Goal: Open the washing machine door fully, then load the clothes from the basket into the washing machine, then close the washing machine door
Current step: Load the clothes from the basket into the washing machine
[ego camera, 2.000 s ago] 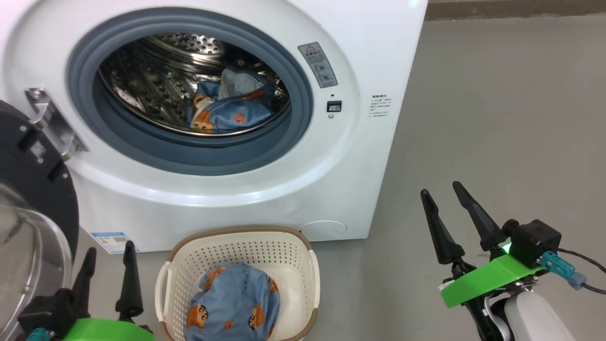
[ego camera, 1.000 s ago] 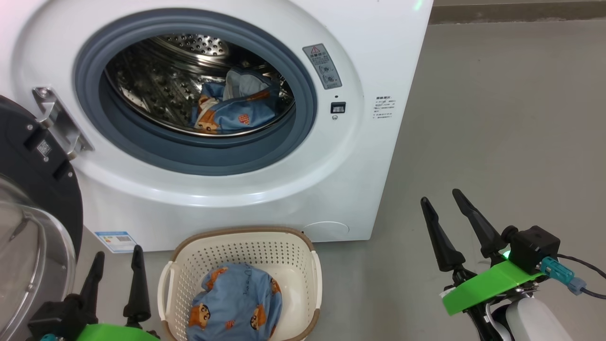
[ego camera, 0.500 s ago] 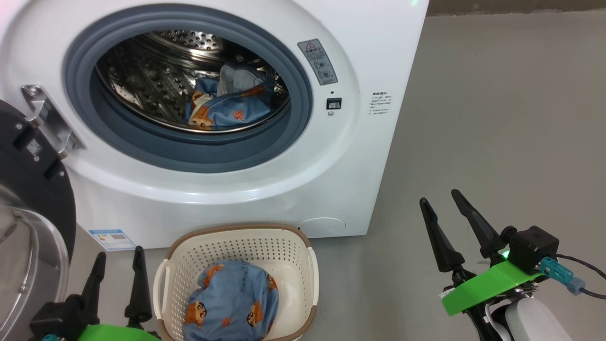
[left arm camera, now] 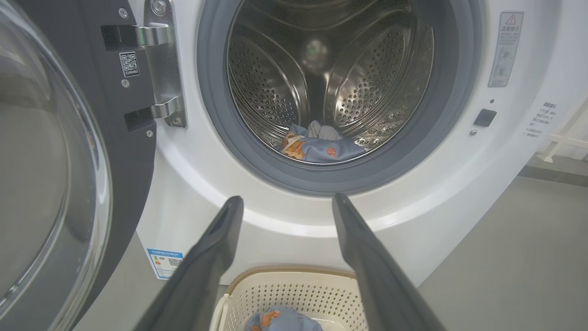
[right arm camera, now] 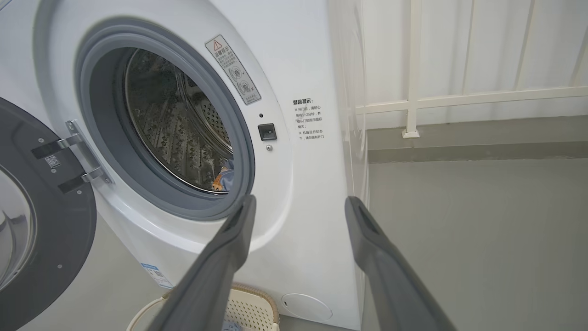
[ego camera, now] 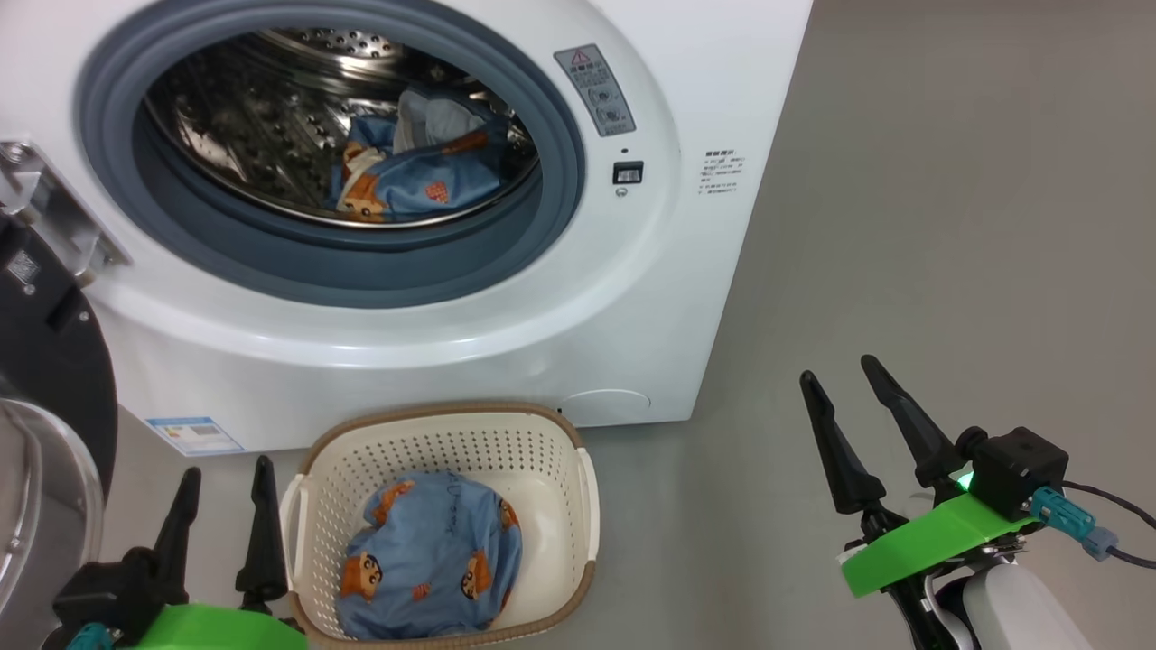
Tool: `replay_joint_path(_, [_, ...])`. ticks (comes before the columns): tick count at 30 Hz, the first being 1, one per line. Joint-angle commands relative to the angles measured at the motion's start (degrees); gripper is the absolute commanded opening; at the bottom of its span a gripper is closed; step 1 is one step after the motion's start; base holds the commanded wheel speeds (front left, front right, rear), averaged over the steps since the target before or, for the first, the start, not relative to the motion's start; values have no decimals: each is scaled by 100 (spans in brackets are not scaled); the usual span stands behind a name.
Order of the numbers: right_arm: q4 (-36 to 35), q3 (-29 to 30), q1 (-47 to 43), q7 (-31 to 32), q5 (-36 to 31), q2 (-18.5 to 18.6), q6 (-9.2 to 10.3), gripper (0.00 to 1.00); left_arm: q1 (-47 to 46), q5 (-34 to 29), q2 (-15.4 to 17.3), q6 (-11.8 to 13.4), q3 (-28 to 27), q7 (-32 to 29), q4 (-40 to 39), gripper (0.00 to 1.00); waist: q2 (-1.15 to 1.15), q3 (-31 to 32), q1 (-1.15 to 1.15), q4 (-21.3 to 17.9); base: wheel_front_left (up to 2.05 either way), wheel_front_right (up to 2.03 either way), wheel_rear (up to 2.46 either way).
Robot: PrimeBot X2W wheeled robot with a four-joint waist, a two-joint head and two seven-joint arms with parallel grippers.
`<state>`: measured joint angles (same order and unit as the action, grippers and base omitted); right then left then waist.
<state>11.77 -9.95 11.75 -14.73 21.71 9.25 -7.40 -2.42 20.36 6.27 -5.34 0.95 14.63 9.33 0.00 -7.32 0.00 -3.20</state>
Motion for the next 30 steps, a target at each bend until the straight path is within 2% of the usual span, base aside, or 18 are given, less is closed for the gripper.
replay_joint_path(1, [-157, -86, 149, -27, -48, -11, -9, 100, -236, -47, 81, -36, -210, 37, -96, 100, 0, -92, 0, -28, 0, 0, 0])
replay_joint_path(9, [-227, -20, 271, -27, -134, -87, -9, 100, -446, -8, 145, -95, -144, 37, 63, 100, 0, -494, 0, -106, 0, 0, 0])
replay_joint_path(30, [-441, 92, 775, -27, -350, -476, -9, 100, -1239, 128, 642, -186, 34, -35, 431, 100, 0, -1929, 0, -462, 0, 0, 0])
